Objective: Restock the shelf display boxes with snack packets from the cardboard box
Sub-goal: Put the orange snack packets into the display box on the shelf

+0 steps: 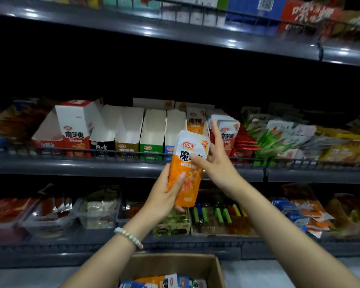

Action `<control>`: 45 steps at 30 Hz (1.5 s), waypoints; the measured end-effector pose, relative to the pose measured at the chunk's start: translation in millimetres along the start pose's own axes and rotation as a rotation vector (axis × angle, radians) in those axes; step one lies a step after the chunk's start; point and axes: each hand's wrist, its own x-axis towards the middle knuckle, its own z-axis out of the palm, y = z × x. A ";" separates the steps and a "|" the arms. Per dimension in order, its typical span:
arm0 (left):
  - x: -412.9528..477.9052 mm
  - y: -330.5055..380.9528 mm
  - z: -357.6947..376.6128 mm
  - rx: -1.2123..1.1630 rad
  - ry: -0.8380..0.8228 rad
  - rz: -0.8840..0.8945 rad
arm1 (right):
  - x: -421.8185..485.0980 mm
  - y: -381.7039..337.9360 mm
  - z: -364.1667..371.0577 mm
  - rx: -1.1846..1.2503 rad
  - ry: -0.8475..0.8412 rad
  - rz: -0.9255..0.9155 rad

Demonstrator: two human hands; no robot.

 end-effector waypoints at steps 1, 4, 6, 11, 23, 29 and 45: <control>1.8 5.4 -2.4 0.008 -0.016 0.014 | 7.9 -11.7 -8.2 -0.061 -0.074 -0.006; 8.7 22.1 -9.4 0.046 -0.037 0.046 | 26.5 -40.0 -25.9 -0.183 -0.241 0.049; 16.2 31.5 -12.6 0.071 -0.050 0.073 | 36.0 -51.3 -32.3 -0.224 -0.269 0.087; 43.3 54.0 -16.8 0.144 -0.085 0.176 | 64.1 -68.9 -43.1 -0.292 -0.295 0.095; 130.2 61.1 -29.5 0.232 0.054 0.112 | 120.0 -50.2 -98.6 -0.243 -0.025 0.052; 175.2 35.4 -47.8 0.751 0.167 0.139 | 156.6 -23.9 -132.5 -0.319 0.165 0.034; 223.6 -21.1 -30.5 1.073 0.105 0.232 | 233.0 55.5 -98.6 -0.816 -0.029 0.090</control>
